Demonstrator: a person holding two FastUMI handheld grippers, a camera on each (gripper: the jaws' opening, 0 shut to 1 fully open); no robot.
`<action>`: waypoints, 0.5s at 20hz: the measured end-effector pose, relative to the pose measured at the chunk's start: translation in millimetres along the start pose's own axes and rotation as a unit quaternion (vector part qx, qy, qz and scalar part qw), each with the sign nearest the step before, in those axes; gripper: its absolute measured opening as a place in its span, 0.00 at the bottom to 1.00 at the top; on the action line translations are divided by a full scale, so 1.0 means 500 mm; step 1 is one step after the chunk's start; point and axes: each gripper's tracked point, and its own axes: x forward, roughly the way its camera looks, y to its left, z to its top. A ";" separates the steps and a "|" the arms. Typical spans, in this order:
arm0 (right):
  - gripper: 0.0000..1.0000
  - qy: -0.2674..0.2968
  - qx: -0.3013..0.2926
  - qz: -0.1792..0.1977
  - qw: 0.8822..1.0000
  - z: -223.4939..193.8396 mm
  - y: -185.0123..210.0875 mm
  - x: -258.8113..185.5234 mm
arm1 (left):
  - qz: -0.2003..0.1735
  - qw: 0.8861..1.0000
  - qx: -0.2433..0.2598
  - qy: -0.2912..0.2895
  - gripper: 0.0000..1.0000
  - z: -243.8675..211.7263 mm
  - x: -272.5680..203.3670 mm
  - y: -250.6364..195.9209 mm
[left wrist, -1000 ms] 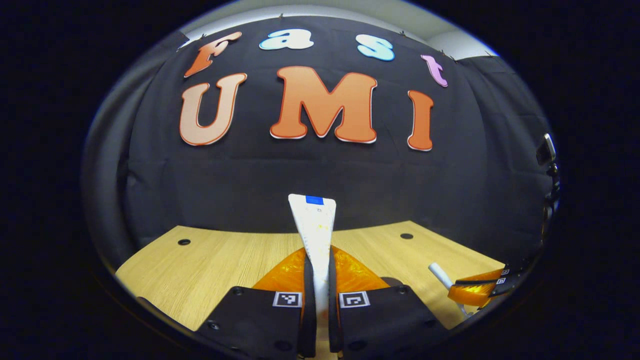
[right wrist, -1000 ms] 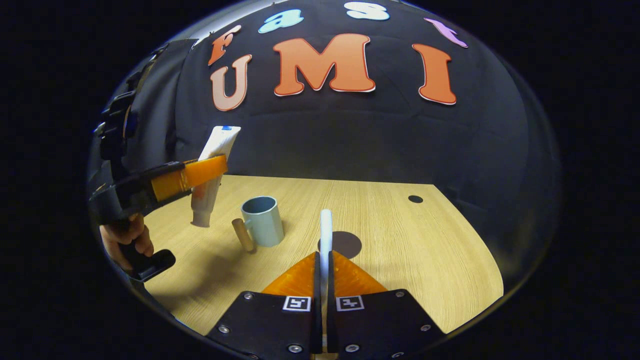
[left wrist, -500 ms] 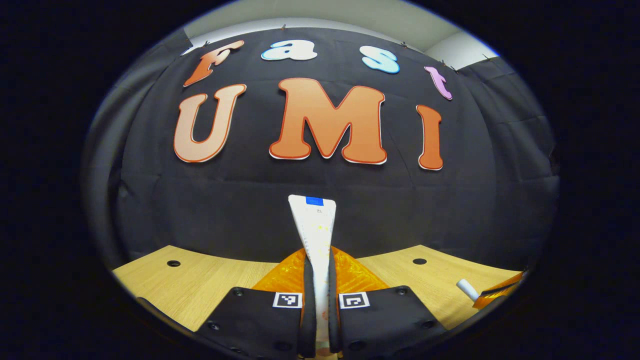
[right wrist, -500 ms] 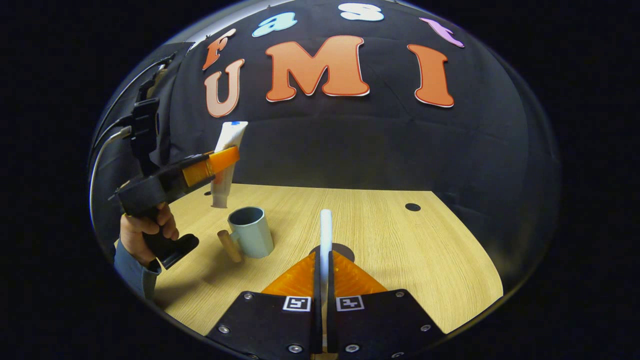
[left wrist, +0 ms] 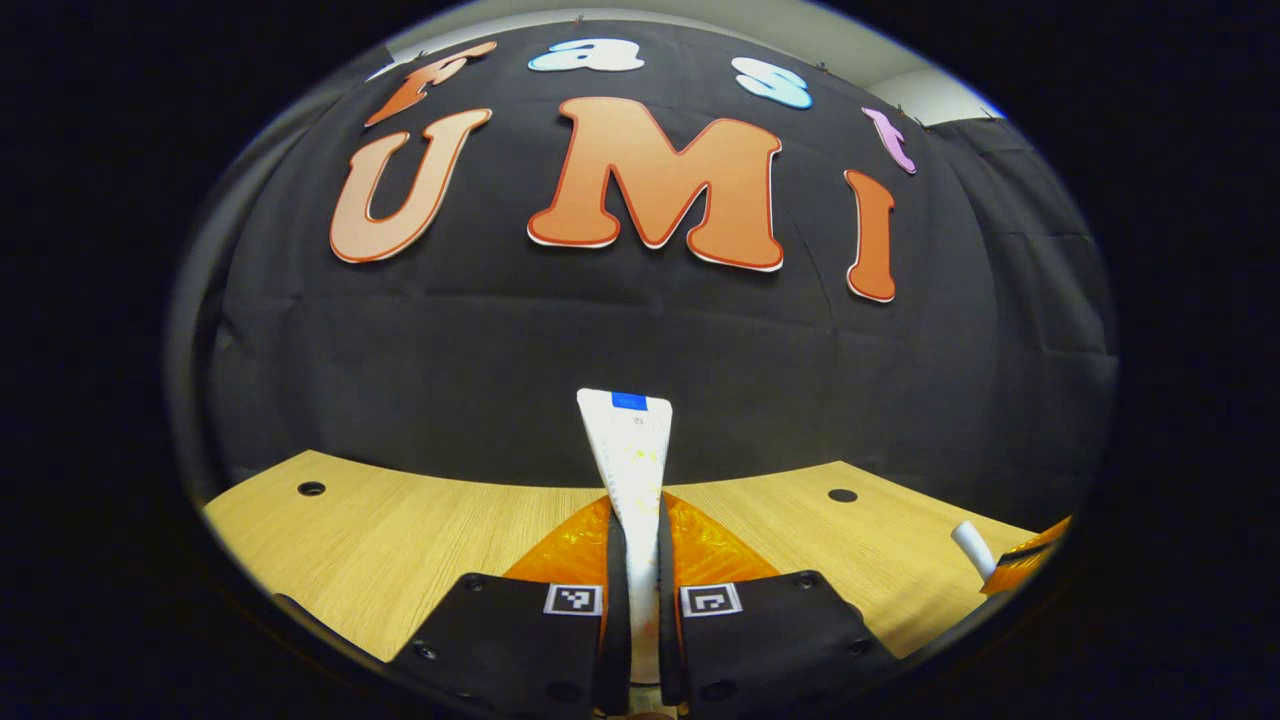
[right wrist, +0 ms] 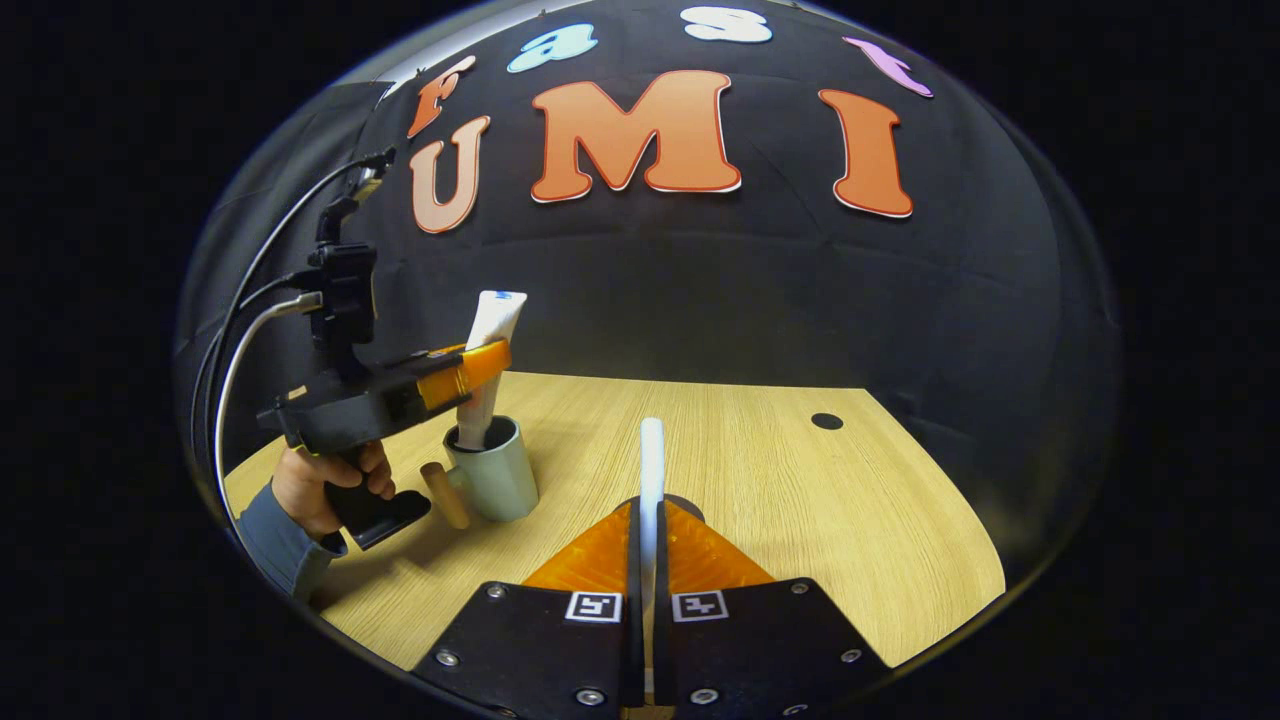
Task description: Put the toothbrush and toothpaste on the desktop into the cup, then pick up the cup and place it on the coaster on the desktop.
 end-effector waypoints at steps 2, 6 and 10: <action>0.04 0.000 0.001 0.000 1.000 -0.002 0.000 0.001 | -0.001 1.000 -0.007 0.012 0.16 -0.021 0.010 -0.002; 0.04 -0.002 0.002 0.000 1.000 -0.001 0.000 0.002 | -0.012 0.999 -0.016 0.027 0.26 -0.035 0.001 -0.007; 0.04 -0.016 0.006 0.008 1.000 0.013 0.015 0.001 | -0.013 0.998 -0.029 0.050 0.39 -0.052 -0.037 -0.003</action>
